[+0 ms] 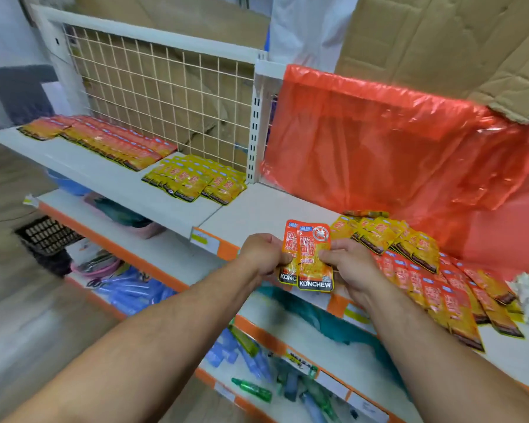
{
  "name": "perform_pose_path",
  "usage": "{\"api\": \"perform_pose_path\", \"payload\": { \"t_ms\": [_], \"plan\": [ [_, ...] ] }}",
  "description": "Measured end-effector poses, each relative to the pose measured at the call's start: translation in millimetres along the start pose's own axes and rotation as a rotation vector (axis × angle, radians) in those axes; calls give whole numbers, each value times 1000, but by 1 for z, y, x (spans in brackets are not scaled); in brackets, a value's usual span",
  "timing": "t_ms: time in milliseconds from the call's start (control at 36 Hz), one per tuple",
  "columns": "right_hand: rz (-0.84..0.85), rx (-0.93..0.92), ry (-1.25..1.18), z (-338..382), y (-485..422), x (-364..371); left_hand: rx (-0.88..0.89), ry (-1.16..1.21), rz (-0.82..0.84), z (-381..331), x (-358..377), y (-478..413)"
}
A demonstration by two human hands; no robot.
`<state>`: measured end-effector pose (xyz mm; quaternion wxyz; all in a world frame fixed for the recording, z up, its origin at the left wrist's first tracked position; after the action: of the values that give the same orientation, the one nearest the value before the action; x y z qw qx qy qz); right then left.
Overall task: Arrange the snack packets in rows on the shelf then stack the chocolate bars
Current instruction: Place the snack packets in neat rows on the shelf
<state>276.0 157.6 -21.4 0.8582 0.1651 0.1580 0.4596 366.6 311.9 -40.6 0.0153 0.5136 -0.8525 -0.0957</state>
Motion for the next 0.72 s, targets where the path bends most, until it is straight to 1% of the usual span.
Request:
{"api": "perform_pose_path", "payload": {
  "t_ms": [167,333,472,583,722],
  "plan": [
    [88,-26,44,21,-6,107,4,-24,-147,10,-118,0],
    [200,-50,95,39,-16,199,-20,-43,-315,23,-217,-4],
    [277,-25,71,51,-34,259,-21,-54,-394,29,-275,-19],
    [311,-30,123,61,-65,302,-30,-74,-443,30,-312,-40],
    [339,-69,156,89,-109,356,-32,-11,-527,24,-362,-72]
  ]
}}
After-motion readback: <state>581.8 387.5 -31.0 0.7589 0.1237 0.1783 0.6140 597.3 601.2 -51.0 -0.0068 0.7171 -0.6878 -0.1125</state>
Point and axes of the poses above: each hand's wrist, its own y-axis away from the middle knuckle, its own x-axis out of the palm, z = x × y, the point moved 8 cm from there along -y, towards the middle knuckle, and after that the axes turned 10 degrees about x, right-handed, at the moved point
